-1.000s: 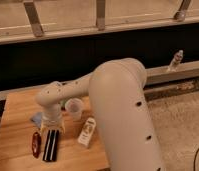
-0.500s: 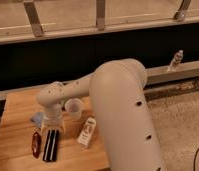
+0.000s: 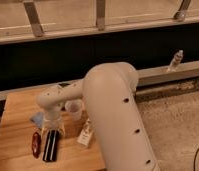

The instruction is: Place the eraser on the white sponge

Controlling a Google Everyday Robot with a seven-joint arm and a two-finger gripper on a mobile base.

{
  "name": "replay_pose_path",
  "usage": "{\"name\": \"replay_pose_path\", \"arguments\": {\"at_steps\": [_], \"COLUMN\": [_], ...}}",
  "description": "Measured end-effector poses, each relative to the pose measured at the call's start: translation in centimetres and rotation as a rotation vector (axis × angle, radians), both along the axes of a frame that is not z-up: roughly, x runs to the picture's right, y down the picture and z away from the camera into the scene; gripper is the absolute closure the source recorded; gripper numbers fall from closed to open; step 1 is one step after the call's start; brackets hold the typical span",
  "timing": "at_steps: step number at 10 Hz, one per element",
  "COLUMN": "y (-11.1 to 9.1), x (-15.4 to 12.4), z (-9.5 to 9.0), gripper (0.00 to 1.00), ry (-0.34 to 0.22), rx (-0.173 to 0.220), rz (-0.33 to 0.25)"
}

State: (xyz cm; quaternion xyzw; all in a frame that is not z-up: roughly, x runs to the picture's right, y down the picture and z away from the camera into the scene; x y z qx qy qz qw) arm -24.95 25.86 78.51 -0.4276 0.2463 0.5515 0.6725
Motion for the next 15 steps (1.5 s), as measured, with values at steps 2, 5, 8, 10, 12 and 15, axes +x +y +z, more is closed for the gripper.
{"name": "replay_pose_path", "arguments": {"at_steps": [2,5,8,10,12,15], "y": [0.7,0.6,0.4,-0.6,-2.5,-6.0], "x": [0.0,0.2,0.1,-0.1,-0.2,0.4], "z": [0.6,0.5,0.0,-1.0,-1.8,-1.1], "gripper": [0.43,0.73,0.99,1.00,1.00,1.00], "ry": [0.005,0.009,0.003,-0.002,-0.011,-0.024], "rx": [-0.022,-0.023,-0.011,0.016,0.049,0.081], "rz": [0.003,0.002,-0.002,-0.006,-0.008,-0.019]}}
